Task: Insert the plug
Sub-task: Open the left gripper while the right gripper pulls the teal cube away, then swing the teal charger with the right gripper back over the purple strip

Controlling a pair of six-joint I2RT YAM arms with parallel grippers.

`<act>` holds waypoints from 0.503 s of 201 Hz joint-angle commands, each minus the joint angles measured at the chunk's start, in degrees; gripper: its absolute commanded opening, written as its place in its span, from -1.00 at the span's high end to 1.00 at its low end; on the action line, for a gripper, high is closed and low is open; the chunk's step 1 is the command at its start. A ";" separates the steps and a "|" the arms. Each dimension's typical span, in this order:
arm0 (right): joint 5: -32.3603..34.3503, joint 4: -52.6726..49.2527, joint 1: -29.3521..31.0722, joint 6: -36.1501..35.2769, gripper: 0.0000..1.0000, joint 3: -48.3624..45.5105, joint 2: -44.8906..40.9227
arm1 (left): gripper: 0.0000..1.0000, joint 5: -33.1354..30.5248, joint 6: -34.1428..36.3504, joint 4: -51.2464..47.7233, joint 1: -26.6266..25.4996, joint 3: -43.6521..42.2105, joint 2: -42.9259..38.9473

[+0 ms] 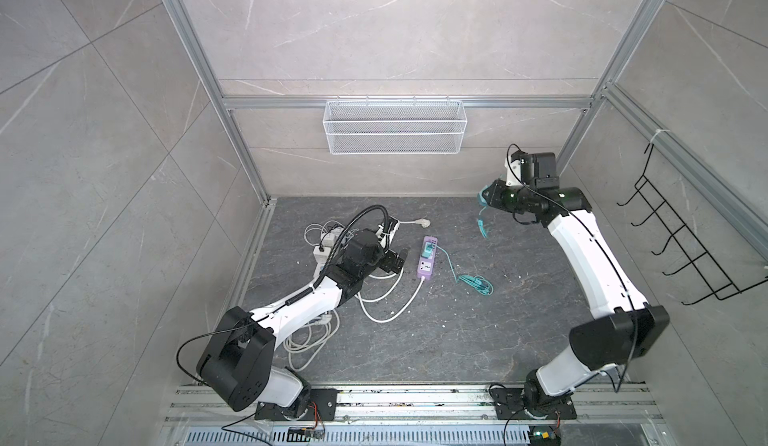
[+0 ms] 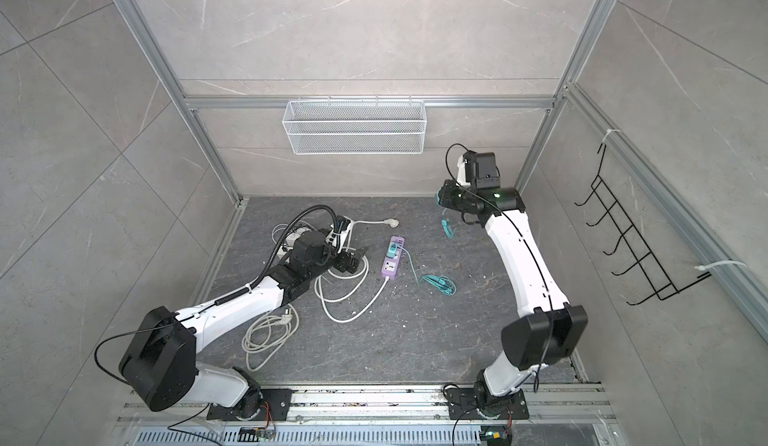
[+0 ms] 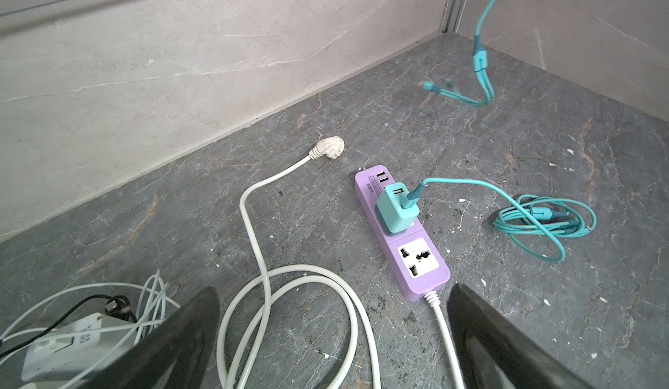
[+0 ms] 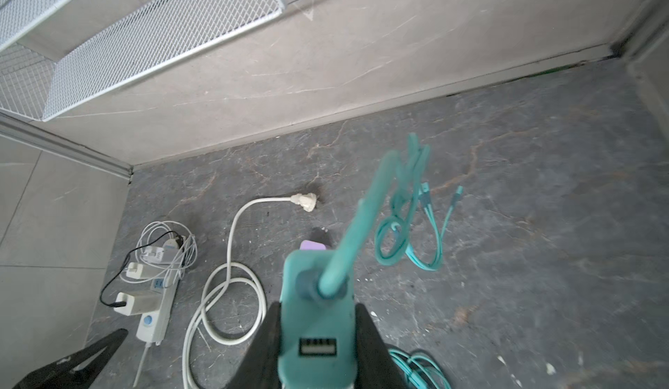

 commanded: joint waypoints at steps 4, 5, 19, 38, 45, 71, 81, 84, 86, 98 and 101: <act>6.41 -2.57 0.01 -1.84 0.86 -6.83 -10.40 | -1.00 0.17 -4.47 1.83 0.49 -0.53 -3.11; 6.56 -2.68 0.02 -1.84 0.86 -7.03 -10.69 | -1.00 0.14 -4.57 1.77 0.48 -0.52 -3.07; 7.16 -3.94 0.03 -1.62 0.86 -10.52 -15.84 | -1.00 1.12 -6.05 -0.26 1.06 0.46 -2.47; 7.24 -6.69 0.05 -1.25 0.86 -13.12 -21.45 | -1.00 2.69 -7.51 -2.13 1.82 1.76 -0.99; 6.94 -7.97 0.08 -1.02 0.86 -13.77 -23.39 | -1.00 2.91 -8.05 -2.17 1.94 2.08 -0.42; 5.21 -11.98 0.47 0.23 0.86 -16.72 -29.95 | -1.00 3.61 -10.69 -2.84 2.43 3.48 2.02; 3.72 -13.01 0.80 0.98 0.87 -18.34 -32.14 | -1.00 4.25 -11.02 -2.94 2.44 4.09 2.64; 2.88 -13.07 0.89 1.24 0.86 -19.02 -32.84 | -1.00 4.29 -11.16 -2.89 2.46 4.16 2.87; 1.91 -13.08 0.98 1.37 0.86 -19.46 -33.19 | -1.00 4.27 -11.29 -2.87 2.46 4.31 3.00; -3.15 -12.56 1.23 2.82 0.86 -22.57 -35.44 | -1.00 4.34 -11.79 -2.78 2.50 4.92 3.94; -4.03 -12.39 1.56 3.26 0.86 -23.47 -35.98 | -1.00 4.48 -11.80 -2.78 2.42 5.21 4.19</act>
